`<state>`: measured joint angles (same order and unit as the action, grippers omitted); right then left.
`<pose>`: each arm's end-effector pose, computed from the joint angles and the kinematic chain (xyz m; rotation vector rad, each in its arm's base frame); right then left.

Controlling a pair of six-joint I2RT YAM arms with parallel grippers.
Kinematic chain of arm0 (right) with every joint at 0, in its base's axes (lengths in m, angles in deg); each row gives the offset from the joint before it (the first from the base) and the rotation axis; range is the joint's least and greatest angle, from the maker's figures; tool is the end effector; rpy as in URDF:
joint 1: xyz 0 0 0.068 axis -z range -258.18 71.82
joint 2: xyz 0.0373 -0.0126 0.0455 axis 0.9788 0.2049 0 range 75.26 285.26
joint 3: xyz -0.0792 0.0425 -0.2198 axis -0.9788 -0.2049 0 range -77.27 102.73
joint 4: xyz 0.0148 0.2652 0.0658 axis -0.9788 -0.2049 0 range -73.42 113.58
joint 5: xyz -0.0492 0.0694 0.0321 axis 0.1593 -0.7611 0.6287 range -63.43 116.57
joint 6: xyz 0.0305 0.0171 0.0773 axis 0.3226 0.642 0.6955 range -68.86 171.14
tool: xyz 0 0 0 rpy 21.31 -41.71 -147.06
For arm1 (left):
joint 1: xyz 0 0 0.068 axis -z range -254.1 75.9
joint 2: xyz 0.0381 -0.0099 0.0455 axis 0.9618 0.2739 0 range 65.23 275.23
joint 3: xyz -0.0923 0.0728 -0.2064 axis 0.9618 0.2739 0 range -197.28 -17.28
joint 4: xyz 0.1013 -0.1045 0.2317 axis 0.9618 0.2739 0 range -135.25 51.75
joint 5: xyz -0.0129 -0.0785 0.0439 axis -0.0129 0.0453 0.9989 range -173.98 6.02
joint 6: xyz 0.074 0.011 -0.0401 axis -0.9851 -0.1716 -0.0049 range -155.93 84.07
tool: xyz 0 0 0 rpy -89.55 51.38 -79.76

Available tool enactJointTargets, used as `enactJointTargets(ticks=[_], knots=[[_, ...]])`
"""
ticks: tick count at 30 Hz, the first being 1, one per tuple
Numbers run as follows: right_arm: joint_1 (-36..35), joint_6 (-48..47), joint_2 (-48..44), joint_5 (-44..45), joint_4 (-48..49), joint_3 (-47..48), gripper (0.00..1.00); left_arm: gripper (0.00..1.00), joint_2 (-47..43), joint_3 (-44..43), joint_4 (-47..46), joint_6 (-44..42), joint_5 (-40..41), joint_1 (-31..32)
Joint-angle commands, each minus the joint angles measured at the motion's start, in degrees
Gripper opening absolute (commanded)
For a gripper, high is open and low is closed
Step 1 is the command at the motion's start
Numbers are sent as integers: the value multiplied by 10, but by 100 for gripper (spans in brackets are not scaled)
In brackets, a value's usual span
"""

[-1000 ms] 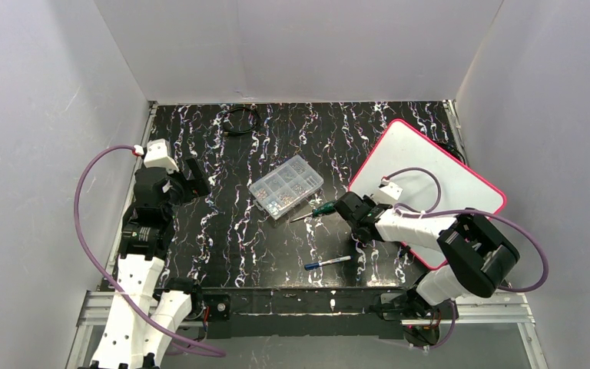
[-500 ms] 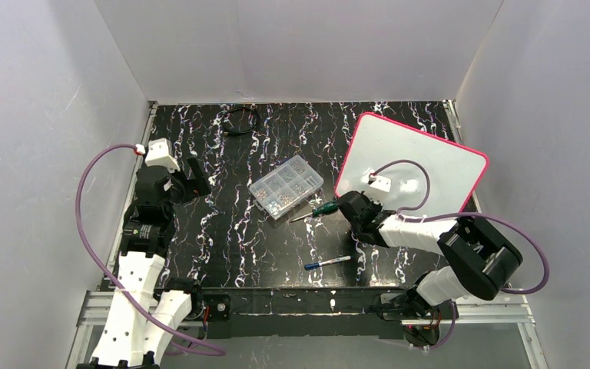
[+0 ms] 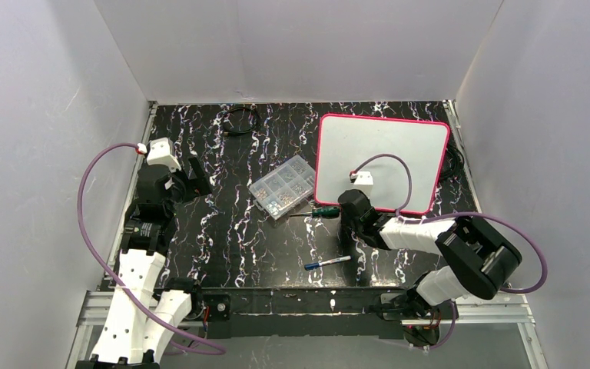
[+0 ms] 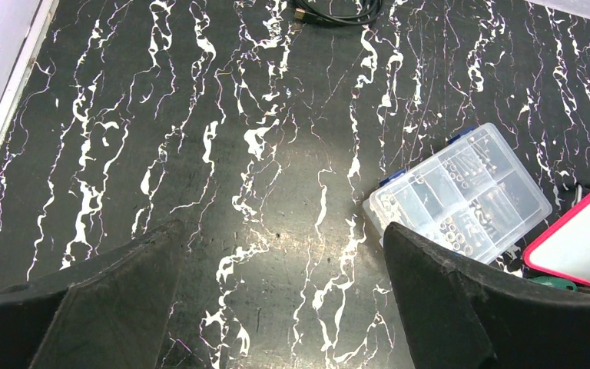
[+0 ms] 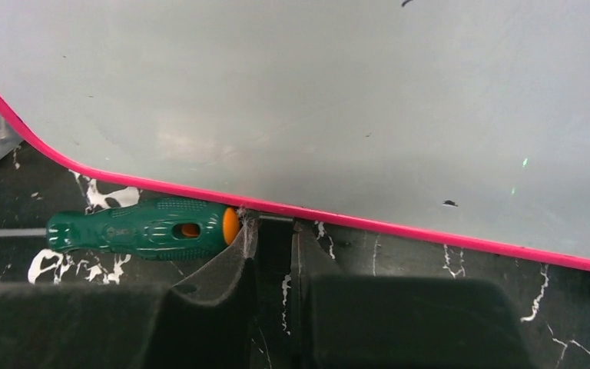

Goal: Write a sentence on the whiteboard
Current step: Move the whiteboard to the center of the board.

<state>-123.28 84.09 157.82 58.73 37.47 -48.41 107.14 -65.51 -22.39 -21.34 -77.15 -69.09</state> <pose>0.2377 0.1823 0.0787 0.0605 2.1465 0.1511 0.2423 -0.0123 0.3112 -0.2376 1.8440 -0.1267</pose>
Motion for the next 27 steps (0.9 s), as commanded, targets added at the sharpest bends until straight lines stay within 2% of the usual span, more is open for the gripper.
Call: enactJointTargets(ticks=[1,17,24,25,27], knots=[[-10,-48,9,-130,47,1,1,98,0,0,-2,-1,-2,0],[-14,-156,32,-304,46,21,1,98,3,3,-6,-1,-8,1],[-15,-157,32,-289,18,32,1,98,6,3,-7,-3,-19,1],[-15,-156,29,-285,10,35,4,98,7,4,-7,-4,-26,1],[-15,-154,18,-277,-7,37,26,98,8,7,-12,-10,-40,1]])
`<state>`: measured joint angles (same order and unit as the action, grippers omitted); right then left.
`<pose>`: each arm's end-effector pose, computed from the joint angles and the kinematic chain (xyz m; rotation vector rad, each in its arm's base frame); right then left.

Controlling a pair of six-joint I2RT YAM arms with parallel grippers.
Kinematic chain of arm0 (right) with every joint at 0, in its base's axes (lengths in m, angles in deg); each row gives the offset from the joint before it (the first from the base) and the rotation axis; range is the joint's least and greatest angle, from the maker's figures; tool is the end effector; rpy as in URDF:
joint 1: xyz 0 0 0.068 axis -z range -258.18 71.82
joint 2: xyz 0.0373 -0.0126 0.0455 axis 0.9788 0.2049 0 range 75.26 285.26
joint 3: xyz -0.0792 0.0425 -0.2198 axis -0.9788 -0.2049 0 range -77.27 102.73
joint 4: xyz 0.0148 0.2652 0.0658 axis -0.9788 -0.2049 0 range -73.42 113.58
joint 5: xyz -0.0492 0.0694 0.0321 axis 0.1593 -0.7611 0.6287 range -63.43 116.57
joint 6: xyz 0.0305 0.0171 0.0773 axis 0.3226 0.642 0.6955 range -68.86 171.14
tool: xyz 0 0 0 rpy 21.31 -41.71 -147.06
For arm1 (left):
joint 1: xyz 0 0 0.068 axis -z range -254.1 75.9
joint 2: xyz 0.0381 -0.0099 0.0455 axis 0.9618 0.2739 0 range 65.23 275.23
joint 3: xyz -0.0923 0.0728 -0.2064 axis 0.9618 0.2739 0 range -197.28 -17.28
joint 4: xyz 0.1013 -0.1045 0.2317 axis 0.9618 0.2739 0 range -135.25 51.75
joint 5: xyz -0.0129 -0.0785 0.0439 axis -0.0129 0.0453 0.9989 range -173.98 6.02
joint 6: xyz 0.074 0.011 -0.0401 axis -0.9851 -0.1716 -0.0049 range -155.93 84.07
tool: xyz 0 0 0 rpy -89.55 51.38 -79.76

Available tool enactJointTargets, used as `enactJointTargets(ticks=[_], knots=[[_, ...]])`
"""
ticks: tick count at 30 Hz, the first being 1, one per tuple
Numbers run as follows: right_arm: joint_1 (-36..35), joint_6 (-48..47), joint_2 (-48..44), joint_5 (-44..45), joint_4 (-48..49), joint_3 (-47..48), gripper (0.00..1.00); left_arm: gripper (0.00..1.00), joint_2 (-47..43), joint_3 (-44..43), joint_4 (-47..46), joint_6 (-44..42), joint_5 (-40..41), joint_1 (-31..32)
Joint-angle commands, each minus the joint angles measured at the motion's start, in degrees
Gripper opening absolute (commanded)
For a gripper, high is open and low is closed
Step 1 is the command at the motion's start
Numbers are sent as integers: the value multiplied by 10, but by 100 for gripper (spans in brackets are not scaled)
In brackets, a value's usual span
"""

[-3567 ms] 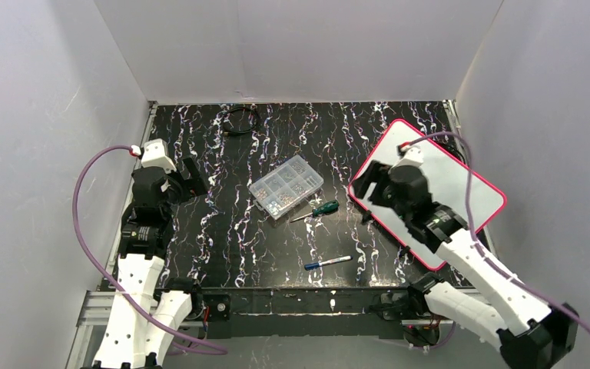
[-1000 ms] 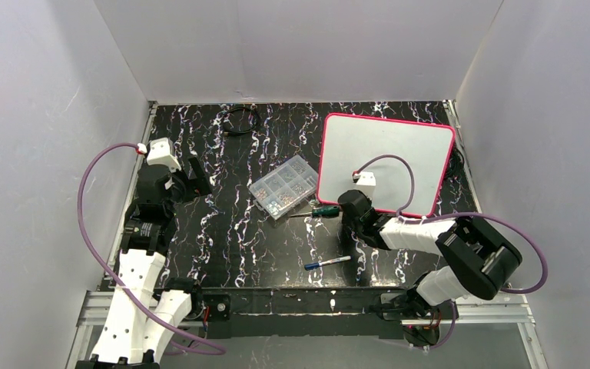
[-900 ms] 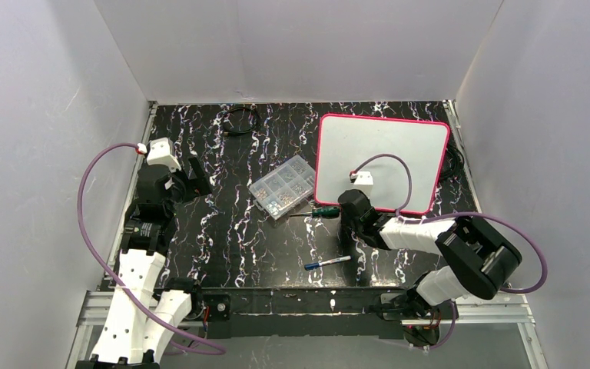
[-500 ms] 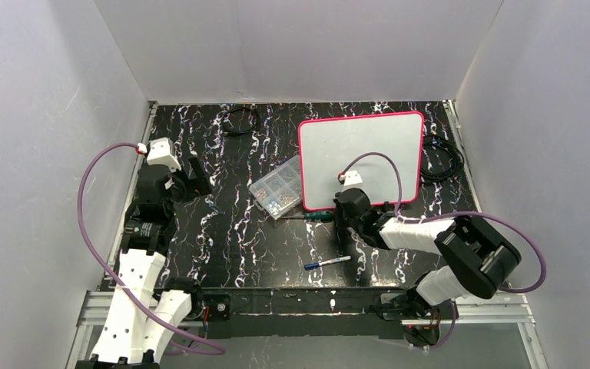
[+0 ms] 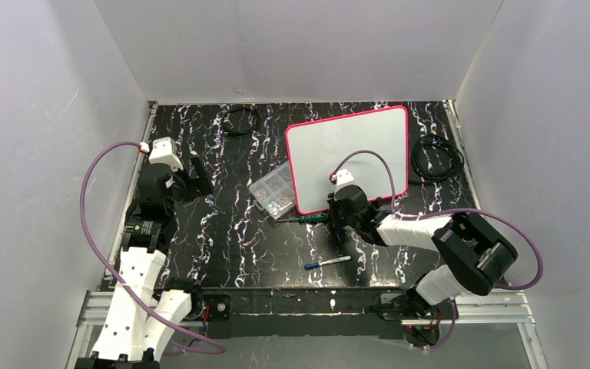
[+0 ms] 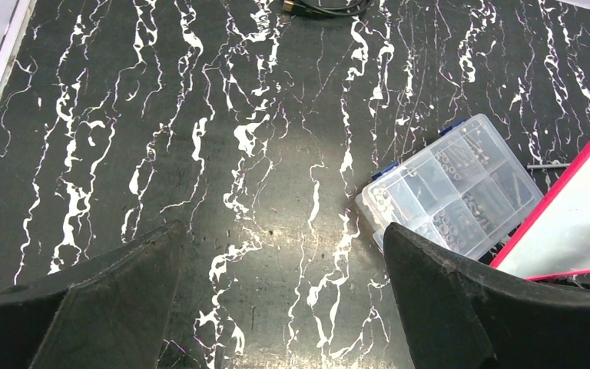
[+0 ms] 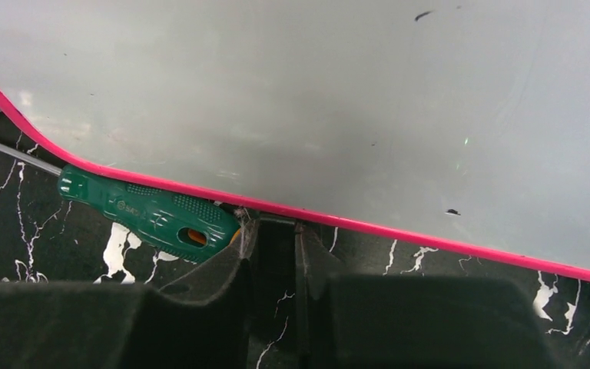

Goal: Write a sentence on the whiteboard
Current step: Move the whiteboard to the center of the board, then open the whiteboard marker at the center of the board.

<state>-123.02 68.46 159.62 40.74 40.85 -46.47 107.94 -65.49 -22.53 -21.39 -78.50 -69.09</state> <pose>0.2377 0.2106 0.0812 -0.3884 2.1679 0.3407 0.2452 -0.0143 0.3082 -0.2213 1.8594 -0.1459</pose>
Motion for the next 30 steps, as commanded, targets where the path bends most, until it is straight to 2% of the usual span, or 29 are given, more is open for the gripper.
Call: enactJointTargets(ticks=[1,3,9,11,15,19,22,25,27,30], knots=[[-17,3,-12,-95,-52,18,36,98,0,11,-15,-16,-32,6],[-18,3,-33,-93,-74,17,47,98,-4,22,-29,-39,-48,22],[-18,18,-128,-75,-138,2,67,98,-15,47,-37,-63,-55,109],[-18,28,-157,-60,-164,0,72,98,-19,58,-42,-52,-91,140],[-18,53,-203,5,-260,18,79,93,-22,88,-60,-10,-168,221],[-6,80,-246,27,-327,57,85,89,-11,122,-98,14,-187,334],[2,91,-279,28,-349,83,88,87,10,153,-146,10,-184,419],[11,94,-304,64,-373,96,91,77,60,175,-196,-24,-145,517],[15,99,-315,86,-391,110,91,72,116,173,-217,-51,-93,576],[15,98,-329,94,-404,132,91,70,216,140,-223,-77,-77,617]])
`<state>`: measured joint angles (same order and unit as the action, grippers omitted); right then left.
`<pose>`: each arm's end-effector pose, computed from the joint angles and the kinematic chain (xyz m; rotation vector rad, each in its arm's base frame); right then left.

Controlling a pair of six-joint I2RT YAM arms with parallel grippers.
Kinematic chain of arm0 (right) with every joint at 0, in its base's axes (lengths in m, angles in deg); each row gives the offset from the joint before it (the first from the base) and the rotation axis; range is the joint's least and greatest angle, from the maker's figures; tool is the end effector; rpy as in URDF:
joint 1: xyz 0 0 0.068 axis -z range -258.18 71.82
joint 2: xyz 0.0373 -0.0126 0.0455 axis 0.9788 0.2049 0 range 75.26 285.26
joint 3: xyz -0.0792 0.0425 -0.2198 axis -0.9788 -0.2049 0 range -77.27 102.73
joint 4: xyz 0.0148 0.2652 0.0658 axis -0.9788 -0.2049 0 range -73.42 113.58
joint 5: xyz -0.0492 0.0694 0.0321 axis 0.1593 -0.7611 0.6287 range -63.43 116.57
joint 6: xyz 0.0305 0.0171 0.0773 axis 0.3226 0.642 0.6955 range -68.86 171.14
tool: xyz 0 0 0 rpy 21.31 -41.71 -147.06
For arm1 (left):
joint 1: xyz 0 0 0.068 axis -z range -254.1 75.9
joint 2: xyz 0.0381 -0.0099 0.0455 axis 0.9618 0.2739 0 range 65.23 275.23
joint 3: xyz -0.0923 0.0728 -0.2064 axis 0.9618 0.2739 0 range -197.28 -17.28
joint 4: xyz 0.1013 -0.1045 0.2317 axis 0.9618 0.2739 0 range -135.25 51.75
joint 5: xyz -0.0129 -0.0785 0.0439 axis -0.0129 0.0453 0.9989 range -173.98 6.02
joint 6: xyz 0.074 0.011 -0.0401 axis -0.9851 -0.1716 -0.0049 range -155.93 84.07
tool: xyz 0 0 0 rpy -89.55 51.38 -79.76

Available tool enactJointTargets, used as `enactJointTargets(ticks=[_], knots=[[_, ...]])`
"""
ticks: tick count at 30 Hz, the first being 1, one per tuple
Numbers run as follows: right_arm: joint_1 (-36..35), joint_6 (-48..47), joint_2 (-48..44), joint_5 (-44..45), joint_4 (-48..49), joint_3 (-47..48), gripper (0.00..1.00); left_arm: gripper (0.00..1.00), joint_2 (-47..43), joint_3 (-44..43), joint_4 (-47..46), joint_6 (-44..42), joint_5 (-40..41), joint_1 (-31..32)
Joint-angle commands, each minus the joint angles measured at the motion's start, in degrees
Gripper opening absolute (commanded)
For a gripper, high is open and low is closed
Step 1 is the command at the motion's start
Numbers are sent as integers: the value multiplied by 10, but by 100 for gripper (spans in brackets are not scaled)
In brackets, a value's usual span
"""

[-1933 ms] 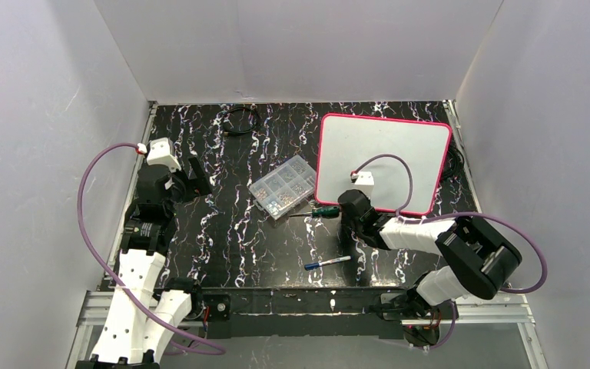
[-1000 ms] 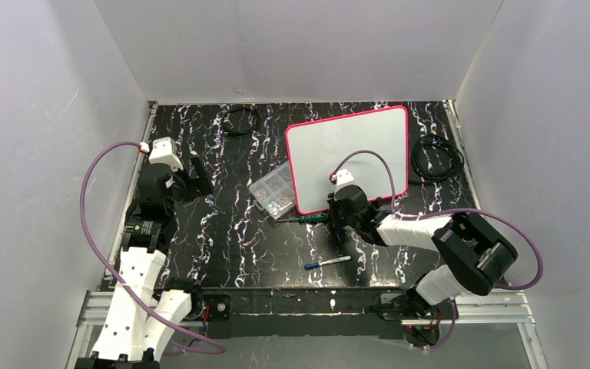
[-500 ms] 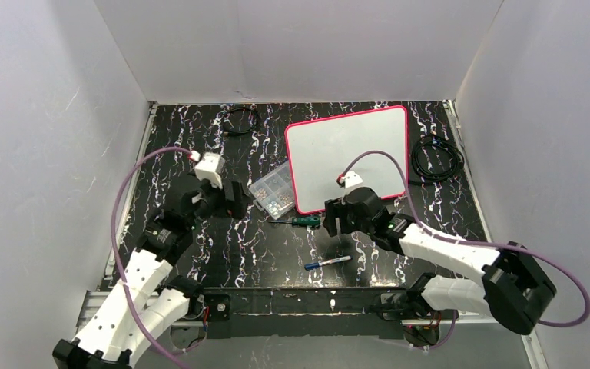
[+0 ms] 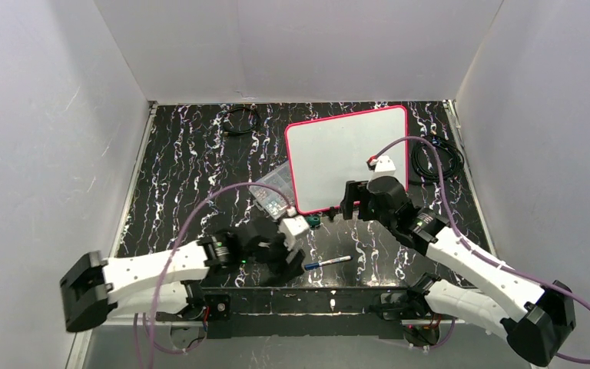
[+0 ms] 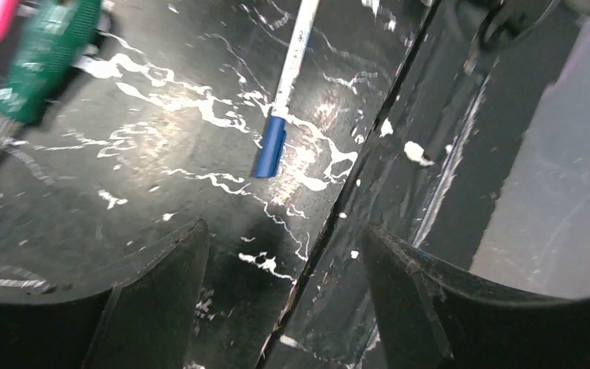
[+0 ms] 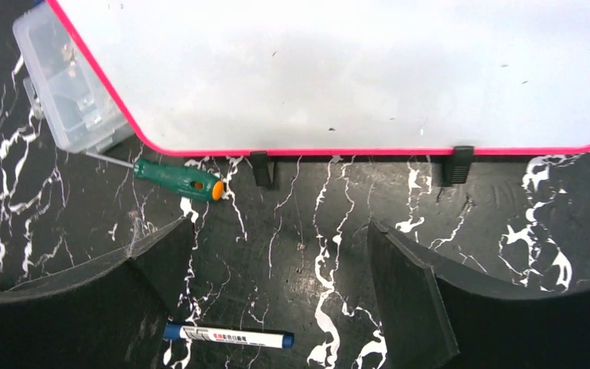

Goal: Write a sentence on the whiteboard
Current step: Open the whiteboard marker at the center of the board.

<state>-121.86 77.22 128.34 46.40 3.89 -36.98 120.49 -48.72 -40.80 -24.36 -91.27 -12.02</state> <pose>0.2127 0.1681 0.2192 -0.1228 2.1174 0.3600 0.1232 -0.2526 0.1809 1.0099 1.9455 -0.8964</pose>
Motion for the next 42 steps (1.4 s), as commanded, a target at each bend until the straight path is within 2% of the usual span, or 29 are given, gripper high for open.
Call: enactJointTargets(ticks=[1,5,9,14,16,22,25,27,28,30,35,42], knots=[[4,9,-23,38,-34,41,91,69,113,-36,-41,-58,51,55],[4,1,-60,46,-19,35,92,62,193,-75,-41,-93,65,87],[4,1,-91,50,-8,22,93,58,248,-90,-66,-110,84,94],[4,3,-113,60,-15,13,94,52,284,-101,-69,-112,85,96],[4,3,-117,67,-18,13,94,46,295,-101,-68,-113,102,98],[4,5,-116,67,-17,12,95,39,306,-86,-82,-128,119,100],[4,6,-112,70,-29,17,95,29,321,-89,-79,-136,114,104],[4,12,-106,70,-59,33,96,13,330,-90,-74,-139,120,108],[4,15,-103,68,-80,43,96,1,331,-90,-72,-138,126,110],[4,19,-99,58,-119,58,97,0,324,-81,-73,-131,135,114],[4,22,-101,-6,-176,66,99,0,263,-50,-80,-95,137,117],[5,22,-63,-241,-193,75,99,0,118,-1,-72,-63,117,117]])
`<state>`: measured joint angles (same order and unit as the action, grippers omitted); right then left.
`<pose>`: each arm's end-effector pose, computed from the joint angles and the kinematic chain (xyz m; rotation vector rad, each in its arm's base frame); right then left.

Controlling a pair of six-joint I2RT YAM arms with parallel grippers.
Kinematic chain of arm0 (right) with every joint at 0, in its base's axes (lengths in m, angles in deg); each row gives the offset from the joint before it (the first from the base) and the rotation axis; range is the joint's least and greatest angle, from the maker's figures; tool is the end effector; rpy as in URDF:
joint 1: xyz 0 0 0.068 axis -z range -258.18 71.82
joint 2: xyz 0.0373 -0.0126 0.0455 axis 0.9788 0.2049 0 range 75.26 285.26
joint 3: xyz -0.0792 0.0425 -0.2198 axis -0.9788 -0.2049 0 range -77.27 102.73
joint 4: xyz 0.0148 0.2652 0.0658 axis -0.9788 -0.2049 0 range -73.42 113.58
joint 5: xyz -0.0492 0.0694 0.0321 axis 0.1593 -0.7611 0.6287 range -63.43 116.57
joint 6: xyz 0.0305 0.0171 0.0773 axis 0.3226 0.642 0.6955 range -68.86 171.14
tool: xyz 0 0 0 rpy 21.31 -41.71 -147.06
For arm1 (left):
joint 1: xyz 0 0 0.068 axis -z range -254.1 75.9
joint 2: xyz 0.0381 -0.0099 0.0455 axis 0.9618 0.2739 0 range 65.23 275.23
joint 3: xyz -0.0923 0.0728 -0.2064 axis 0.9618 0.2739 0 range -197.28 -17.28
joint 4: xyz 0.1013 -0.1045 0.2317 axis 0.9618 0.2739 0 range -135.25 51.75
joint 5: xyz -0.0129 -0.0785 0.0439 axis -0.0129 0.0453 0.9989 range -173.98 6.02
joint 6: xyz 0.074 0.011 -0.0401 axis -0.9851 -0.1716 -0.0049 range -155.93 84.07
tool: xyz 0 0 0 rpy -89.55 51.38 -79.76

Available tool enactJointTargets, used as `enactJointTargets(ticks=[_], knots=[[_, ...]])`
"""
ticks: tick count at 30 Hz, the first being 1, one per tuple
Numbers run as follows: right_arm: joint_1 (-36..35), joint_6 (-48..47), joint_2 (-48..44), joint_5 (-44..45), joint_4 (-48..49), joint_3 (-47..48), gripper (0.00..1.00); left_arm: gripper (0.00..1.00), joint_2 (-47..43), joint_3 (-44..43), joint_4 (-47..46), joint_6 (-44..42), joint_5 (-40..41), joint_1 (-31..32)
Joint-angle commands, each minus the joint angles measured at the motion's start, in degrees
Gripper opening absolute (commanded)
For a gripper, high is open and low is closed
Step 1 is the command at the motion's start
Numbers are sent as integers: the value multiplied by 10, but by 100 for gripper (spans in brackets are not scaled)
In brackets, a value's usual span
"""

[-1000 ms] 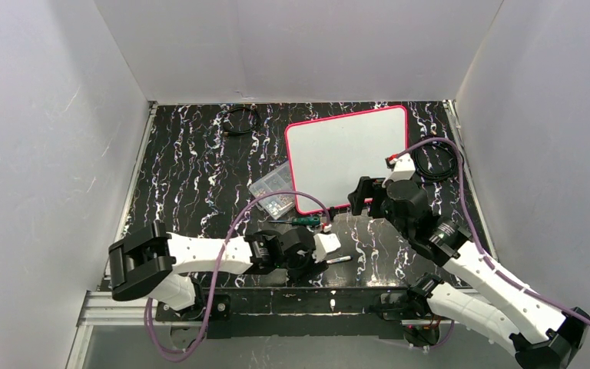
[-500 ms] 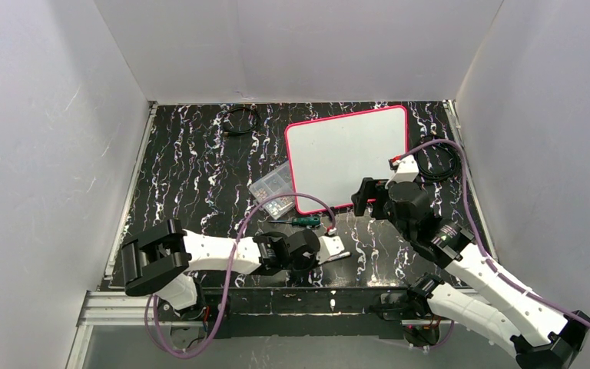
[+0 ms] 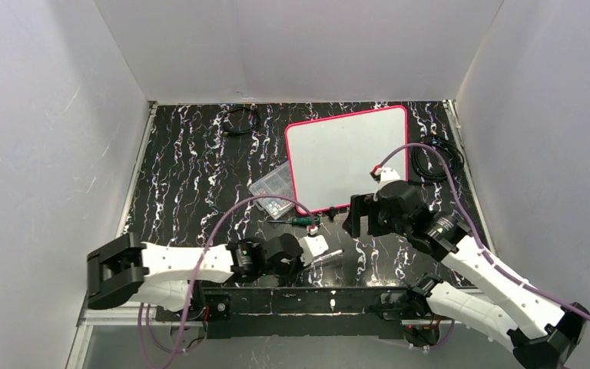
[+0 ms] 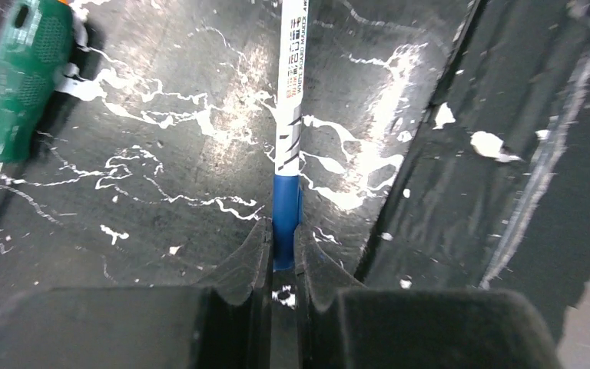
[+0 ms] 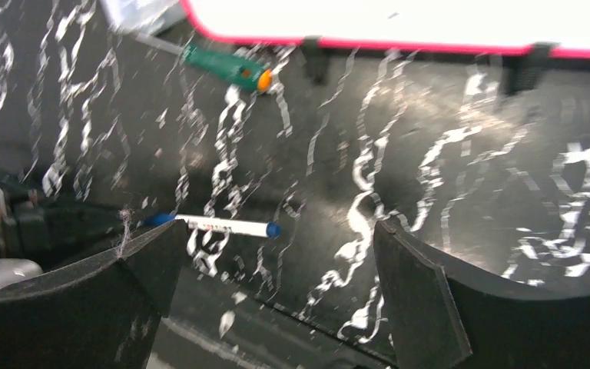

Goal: Write a sentence on the whiteboard
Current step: Open the whiteboard marker at the center of the board.

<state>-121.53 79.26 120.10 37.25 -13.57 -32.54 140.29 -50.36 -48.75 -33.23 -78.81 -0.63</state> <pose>0.1798 0.1507 0.2441 -0.1947 2.2425 0.4806 0.0944 -0.2946 0.1129 1.2976 1.9140 -0.6060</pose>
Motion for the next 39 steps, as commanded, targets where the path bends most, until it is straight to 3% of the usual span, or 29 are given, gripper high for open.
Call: enactJointTargets(ticks=[1,8,18,23,27,37,39], knots=[[3,-3,17,-175,-12,28,99,0,-99,23,7,32,-15,4],[9,20,32,-392,82,-8,97,0,-179,46,1,55,-52,4],[10,39,39,-394,108,-57,95,0,-250,74,2,62,-51,4],[9,78,50,-473,185,-88,93,0,-263,75,2,64,-52,4],[9,100,65,-512,224,-103,71,0,-256,68,3,58,-74,4],[9,103,83,-537,246,-119,41,0,-252,64,2,57,-82,4],[9,102,86,-538,248,-121,40,0,-252,64,2,57,-85,4]])
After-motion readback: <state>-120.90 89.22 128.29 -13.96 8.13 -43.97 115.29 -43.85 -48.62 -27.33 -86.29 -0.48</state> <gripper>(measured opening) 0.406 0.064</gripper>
